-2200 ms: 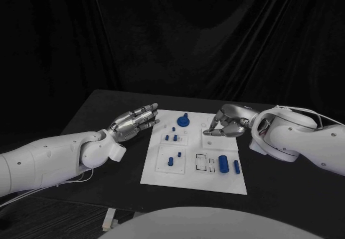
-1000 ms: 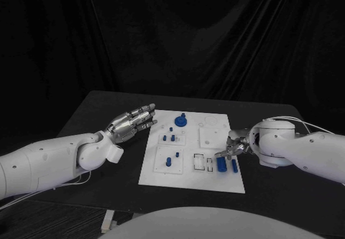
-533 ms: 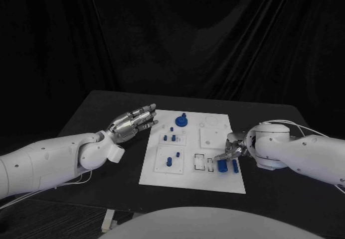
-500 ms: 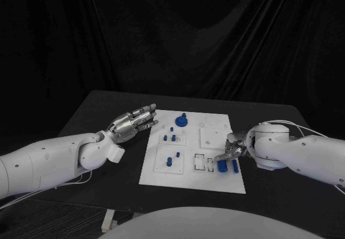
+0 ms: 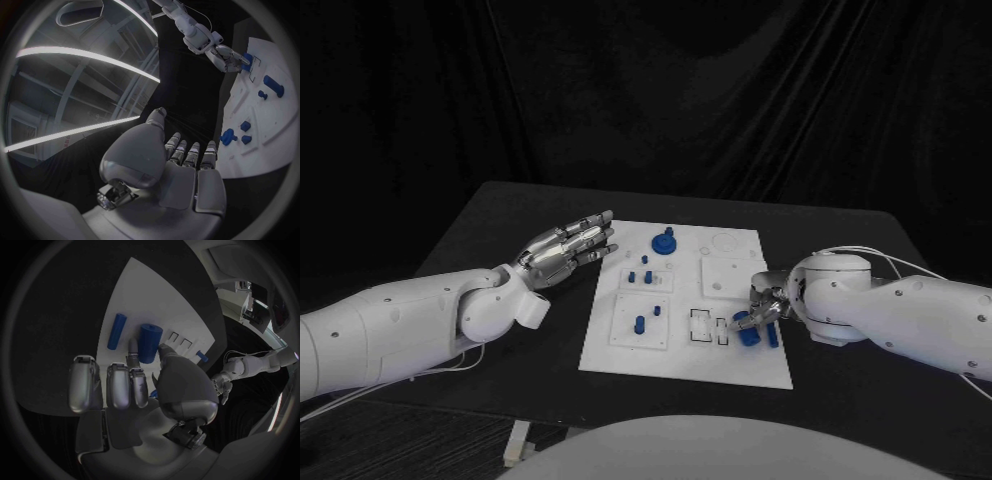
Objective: Assemble the parts on the task board
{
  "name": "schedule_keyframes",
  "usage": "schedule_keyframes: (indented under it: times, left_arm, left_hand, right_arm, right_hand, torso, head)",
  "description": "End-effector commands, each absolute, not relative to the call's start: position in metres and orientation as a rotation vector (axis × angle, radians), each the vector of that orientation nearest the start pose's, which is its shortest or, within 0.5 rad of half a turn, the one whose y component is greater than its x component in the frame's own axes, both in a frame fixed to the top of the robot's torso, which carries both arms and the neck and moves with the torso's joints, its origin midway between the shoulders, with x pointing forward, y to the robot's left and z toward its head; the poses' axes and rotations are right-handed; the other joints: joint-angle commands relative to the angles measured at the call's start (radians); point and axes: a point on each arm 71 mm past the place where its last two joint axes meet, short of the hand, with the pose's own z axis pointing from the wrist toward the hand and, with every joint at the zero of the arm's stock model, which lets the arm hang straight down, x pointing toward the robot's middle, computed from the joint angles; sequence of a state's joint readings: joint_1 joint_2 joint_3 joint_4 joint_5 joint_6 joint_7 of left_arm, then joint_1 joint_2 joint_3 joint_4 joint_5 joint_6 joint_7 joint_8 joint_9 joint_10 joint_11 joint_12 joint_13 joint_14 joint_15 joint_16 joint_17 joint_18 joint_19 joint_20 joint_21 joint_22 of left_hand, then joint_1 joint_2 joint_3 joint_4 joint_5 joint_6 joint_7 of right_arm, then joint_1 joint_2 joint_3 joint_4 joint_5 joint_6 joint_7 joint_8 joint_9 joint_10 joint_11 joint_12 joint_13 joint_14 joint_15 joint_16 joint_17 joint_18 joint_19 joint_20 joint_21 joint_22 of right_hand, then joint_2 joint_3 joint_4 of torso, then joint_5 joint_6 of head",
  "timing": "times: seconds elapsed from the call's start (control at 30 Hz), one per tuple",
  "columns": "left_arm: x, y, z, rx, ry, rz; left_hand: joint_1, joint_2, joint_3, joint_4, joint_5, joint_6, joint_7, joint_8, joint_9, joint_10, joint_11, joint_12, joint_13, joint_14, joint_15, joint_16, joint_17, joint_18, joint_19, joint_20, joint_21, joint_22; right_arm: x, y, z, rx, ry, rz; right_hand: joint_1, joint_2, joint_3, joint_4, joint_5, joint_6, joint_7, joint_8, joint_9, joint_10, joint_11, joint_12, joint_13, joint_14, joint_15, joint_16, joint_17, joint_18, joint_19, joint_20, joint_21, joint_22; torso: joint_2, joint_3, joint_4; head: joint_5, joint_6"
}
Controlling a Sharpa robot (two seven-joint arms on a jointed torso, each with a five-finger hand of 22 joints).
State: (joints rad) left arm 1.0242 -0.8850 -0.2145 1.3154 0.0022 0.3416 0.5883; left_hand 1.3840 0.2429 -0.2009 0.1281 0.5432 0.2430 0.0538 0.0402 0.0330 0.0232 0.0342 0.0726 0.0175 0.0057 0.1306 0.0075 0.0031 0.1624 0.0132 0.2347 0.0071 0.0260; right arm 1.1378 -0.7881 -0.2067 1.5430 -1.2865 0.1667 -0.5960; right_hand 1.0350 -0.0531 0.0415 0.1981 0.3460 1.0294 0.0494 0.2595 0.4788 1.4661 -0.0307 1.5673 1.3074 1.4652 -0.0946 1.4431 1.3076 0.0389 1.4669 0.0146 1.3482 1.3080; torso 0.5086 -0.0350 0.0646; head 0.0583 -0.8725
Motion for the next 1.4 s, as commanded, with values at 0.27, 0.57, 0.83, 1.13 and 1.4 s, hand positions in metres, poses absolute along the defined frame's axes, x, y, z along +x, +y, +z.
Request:
schedule_keyframes:
  times: [0.27, 0.57, 0.83, 1.13, 1.4]
  left_arm:
    - [0.431, 0.27, -0.311, -1.215, 1.639, -1.943]
    - [0.43, 0.271, -0.311, -1.216, 1.639, -1.943]
    - [0.429, 0.267, -0.31, -1.214, 1.638, -1.96]
    - [0.429, 0.267, -0.311, -1.214, 1.639, -1.962]
    - [0.429, 0.266, -0.311, -1.214, 1.641, -1.964]
  left_hand:
    - [-0.002, 0.005, -0.003, -0.004, 0.004, -0.007, -0.003, 0.004, 0.0, -0.002, 0.001, 0.004, 0.0, -0.003, 0.01, 0.006, 0.001, 0.014, -0.001, 0.007, 0.003, 0.001]
    - [-0.002, 0.004, -0.003, -0.005, 0.005, -0.007, -0.003, 0.004, 0.0, -0.002, 0.001, 0.004, 0.0, -0.003, 0.011, 0.006, 0.001, 0.014, 0.0, 0.008, 0.003, 0.001]
    - [-0.002, 0.004, -0.003, -0.005, 0.005, -0.008, -0.003, 0.004, 0.0, -0.002, 0.001, 0.004, 0.0, -0.003, 0.012, 0.005, 0.001, 0.013, -0.001, 0.008, 0.003, 0.0]
    - [-0.002, 0.004, -0.003, -0.005, 0.005, -0.008, -0.003, 0.004, 0.0, -0.002, 0.001, 0.004, 0.0, -0.003, 0.012, 0.005, 0.001, 0.013, -0.001, 0.008, 0.003, 0.0]
    - [-0.002, 0.003, -0.003, -0.006, 0.007, -0.008, -0.003, 0.003, 0.0, -0.002, 0.001, 0.004, 0.0, -0.003, 0.011, 0.005, 0.001, 0.013, -0.001, 0.009, 0.003, 0.0]
  right_arm:
    - [0.423, -0.2, -0.308, -0.077, 2.447, 0.153]
    - [0.424, -0.206, -0.29, 0.133, 2.401, 0.267]
    - [0.425, -0.202, -0.272, 0.352, 2.44, 0.394]
    - [0.423, -0.181, -0.277, 0.478, 2.504, 0.49]
    - [0.418, -0.169, -0.296, 0.496, 2.553, 0.494]
  right_hand:
    - [0.105, 0.001, 0.092, -0.112, 0.338, -0.022, -0.016, 0.059, 0.093, 0.105, -0.011, 0.003, 0.263, 0.061, -0.01, -0.008, 0.0, 0.016, 0.029, -0.009, -0.016, 0.189]
    - [0.093, -0.003, 0.152, -0.145, 0.436, -0.045, -0.016, 0.085, 0.136, 0.105, -0.012, 0.003, 0.263, 0.063, -0.01, -0.001, 0.009, 0.012, 0.035, -0.01, -0.001, 0.194]
    - [0.073, -0.002, 0.185, -0.155, 0.478, -0.049, -0.016, 0.098, 0.156, 0.105, -0.012, 0.003, 0.263, 0.064, -0.01, 0.002, 0.012, 0.012, 0.036, -0.01, 0.001, 0.195]
    - [0.014, 0.005, 0.202, -0.138, 0.41, -0.058, -0.017, 0.111, 0.178, 0.105, -0.013, 0.003, 0.263, 0.063, -0.01, 0.004, 0.011, 0.012, 0.036, -0.01, 0.0, 0.195]
    - [-0.011, 0.012, 0.207, -0.125, 0.34, -0.07, -0.015, 0.118, 0.191, 0.105, -0.011, 0.003, 0.263, 0.062, -0.009, 0.002, 0.006, 0.013, 0.035, -0.009, -0.004, 0.194]
  torso:
    - [0.0, 0.0, -0.0001]
    - [0.0, 0.0001, 0.0003]
    - [-0.001, 0.0001, -0.0007]
    - [-0.001, -0.0001, 0.0001]
    - [0.001, -0.0001, 0.0007]
  head:
    - [0.007, 0.0]
    - [0.015, 0.0]
    - [0.018, 0.0]
    - [0.016, 0.0]
    - [0.026, 0.0]
